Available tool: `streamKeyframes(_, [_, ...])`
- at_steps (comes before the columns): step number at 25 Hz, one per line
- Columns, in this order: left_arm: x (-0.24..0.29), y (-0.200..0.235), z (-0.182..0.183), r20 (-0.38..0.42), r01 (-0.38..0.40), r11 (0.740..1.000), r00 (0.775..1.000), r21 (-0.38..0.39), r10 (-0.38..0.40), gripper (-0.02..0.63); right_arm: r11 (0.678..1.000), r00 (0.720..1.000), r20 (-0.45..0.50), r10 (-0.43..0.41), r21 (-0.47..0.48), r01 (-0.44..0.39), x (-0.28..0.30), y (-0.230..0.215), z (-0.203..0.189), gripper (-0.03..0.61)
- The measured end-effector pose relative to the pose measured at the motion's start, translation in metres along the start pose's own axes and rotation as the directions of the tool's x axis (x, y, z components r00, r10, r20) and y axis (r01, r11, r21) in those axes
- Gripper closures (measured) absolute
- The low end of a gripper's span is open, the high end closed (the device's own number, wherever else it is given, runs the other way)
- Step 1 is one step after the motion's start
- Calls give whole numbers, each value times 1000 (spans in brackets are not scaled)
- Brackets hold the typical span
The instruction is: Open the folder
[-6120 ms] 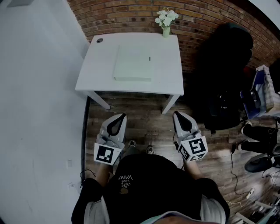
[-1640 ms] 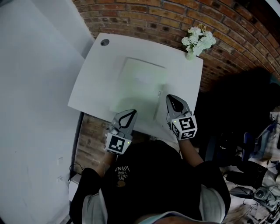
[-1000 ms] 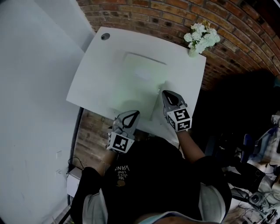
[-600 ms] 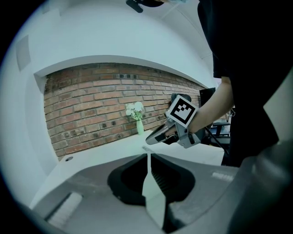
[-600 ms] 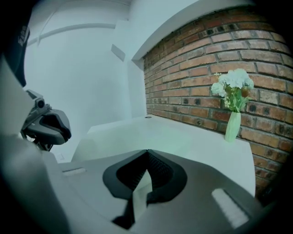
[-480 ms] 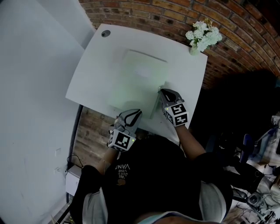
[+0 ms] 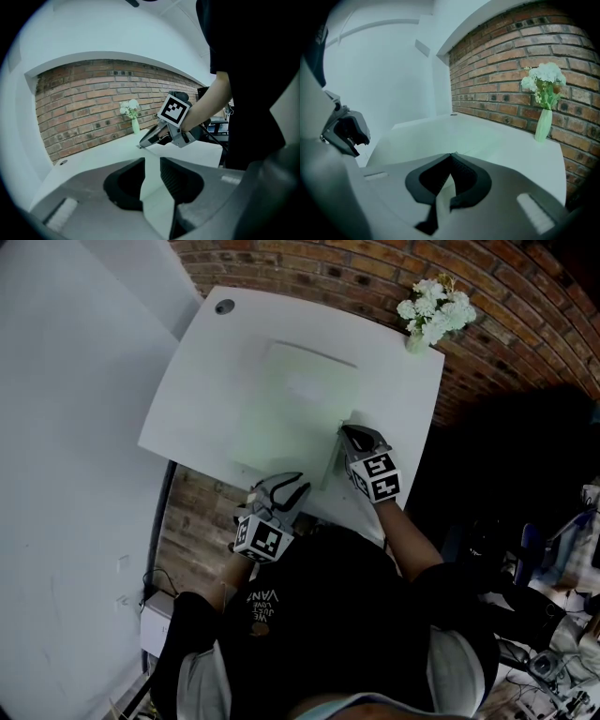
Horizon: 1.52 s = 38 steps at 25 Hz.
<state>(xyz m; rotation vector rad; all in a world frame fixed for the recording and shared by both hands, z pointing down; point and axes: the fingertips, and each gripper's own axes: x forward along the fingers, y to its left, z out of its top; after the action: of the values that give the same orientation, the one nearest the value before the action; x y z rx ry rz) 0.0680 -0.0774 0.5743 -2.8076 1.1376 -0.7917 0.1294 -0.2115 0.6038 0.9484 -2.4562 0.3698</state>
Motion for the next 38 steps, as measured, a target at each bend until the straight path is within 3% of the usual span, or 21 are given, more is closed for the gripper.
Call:
streamKeyframes(4, [4,-7,-8,-17,23,999,1000,22,-23,474,1000,1000,1,0,2,0,1,-1,-2,580])
streamKeyframes(8, [10,-14,-13,-50,50,994,998,100,-45,408,1000,1000,3,2,9,-2,0,-1,-1,580])
streamKeyframes(12, [19,-24,-19,-90,88,975,993,202,-71,394,1000,1000,5,8,22,-8,0,-1,-2,580])
streamKeyframes(17, [27,-31,-15,-142,116,955,987,272,-80,387,1000,1000,10,10,30,-10,1,0,-1,580])
streamKeyframes(25, [31,-29,-15,-158,105,951,986,292,-60,387,998,999,32,6,65,-8,0,-1,-2,580])
streamKeyframes(38, [26,-24,-5,-103,78,948,994,309,-49,388,999,999,34,9,48,-11,0,-1,-2,580])
